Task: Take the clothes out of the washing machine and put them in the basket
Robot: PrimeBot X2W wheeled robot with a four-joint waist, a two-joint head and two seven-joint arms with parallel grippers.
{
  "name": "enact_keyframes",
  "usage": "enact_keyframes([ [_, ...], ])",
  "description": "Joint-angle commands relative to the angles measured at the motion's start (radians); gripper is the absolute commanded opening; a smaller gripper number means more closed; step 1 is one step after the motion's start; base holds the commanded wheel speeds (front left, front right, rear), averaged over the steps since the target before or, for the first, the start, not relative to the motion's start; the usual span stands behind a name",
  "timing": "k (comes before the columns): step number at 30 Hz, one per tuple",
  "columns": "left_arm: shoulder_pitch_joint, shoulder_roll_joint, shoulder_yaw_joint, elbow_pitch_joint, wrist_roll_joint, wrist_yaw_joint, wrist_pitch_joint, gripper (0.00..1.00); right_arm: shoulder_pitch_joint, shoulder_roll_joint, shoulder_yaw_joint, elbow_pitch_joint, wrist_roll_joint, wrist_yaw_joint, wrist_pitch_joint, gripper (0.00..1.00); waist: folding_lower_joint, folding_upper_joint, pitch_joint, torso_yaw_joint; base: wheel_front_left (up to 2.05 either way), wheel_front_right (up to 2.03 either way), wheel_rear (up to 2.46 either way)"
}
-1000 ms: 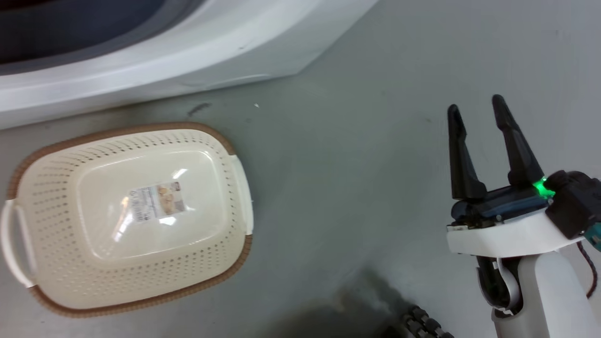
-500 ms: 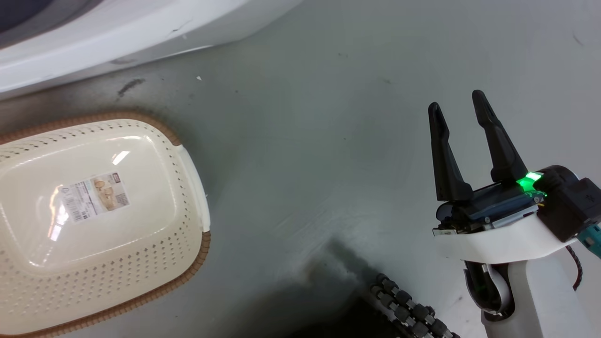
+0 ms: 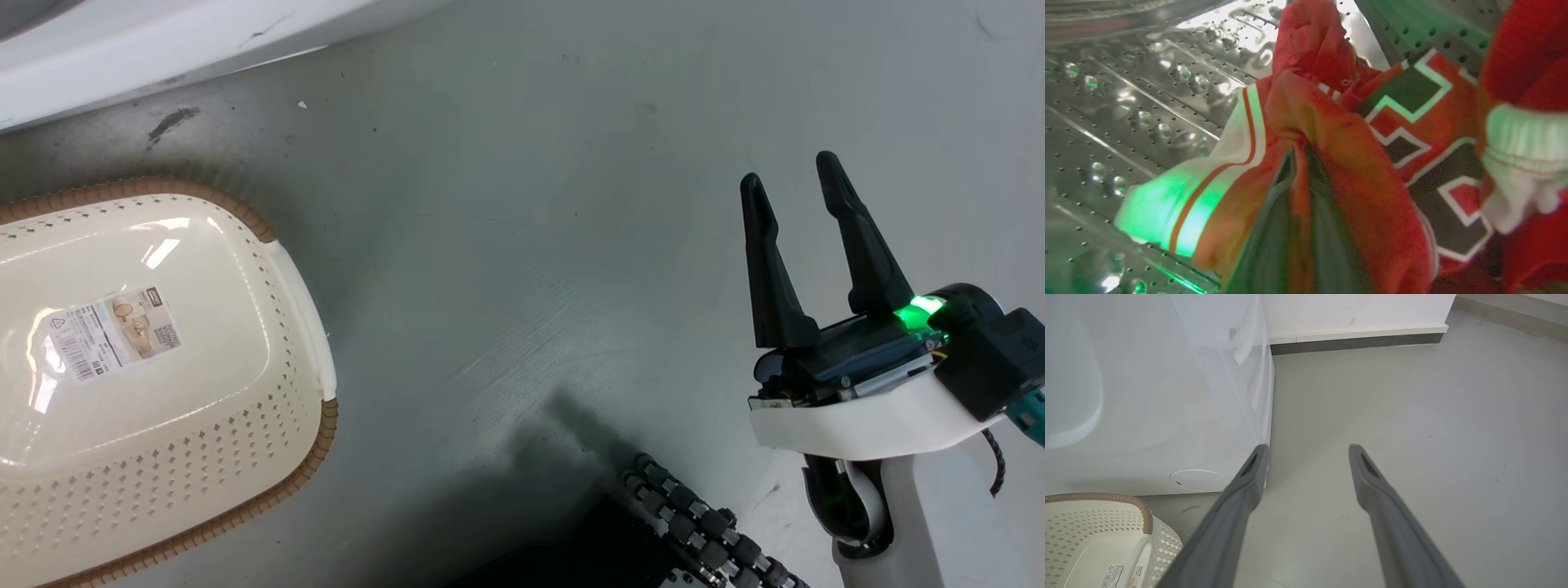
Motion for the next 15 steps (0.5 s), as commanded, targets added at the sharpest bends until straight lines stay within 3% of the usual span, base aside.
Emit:
enact_keyframes([
  [1,0.016,0.016,-0.007,0.014,-0.002,0.002,-0.007,0.00,-0.017,0.002,-0.002,-0.001,0.008,-0.001,-0.002,1.00,-0.0001,0.0000,-0.001,0.002,0.00,0.00,0.00],
  [15,0.054,-0.063,0.024,0.039,-0.045,0.061,-0.259,0.00,-0.030,0.002,-0.050,0.025,-0.035,-0.001,-0.002,1.00,-0.0001,0.0000,-0.065,0.067,0.00,0.00,0.00],
])
